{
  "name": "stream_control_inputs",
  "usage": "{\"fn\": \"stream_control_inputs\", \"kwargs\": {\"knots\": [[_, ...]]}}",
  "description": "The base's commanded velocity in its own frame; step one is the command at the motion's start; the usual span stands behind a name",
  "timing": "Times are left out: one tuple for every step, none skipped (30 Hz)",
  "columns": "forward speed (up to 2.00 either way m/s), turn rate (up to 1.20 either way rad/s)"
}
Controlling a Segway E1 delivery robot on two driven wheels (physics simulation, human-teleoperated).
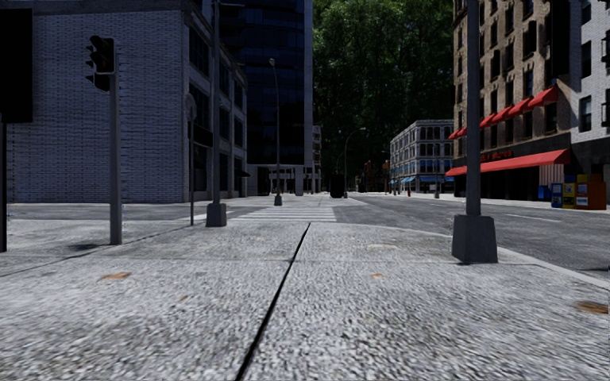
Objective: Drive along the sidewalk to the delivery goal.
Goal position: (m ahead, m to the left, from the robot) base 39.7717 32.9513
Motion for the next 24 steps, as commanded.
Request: {"fn": "stream_control_inputs", "kwargs": {"knots": [[2.0,0.0],[2.0,0.0],[2.0,0.0],[2.0,0.0],[2.0,0.0],[2.0,0.0],[2.0,0.0],[2.0,0.0],[2.0,0.0],[2.0,0.0],[2.0,0.0],[2.0,0.0],[2.0,0.0],[2.0,0.0],[2.0,0.0],[2.0,0.0],[2.0,0.0],[2.0,0.0],[2.0,0.0],[2.0,0.0],[2.0,0.0],[2.0,0.0],[2.0,0.0],[2.0,0.0]]}}
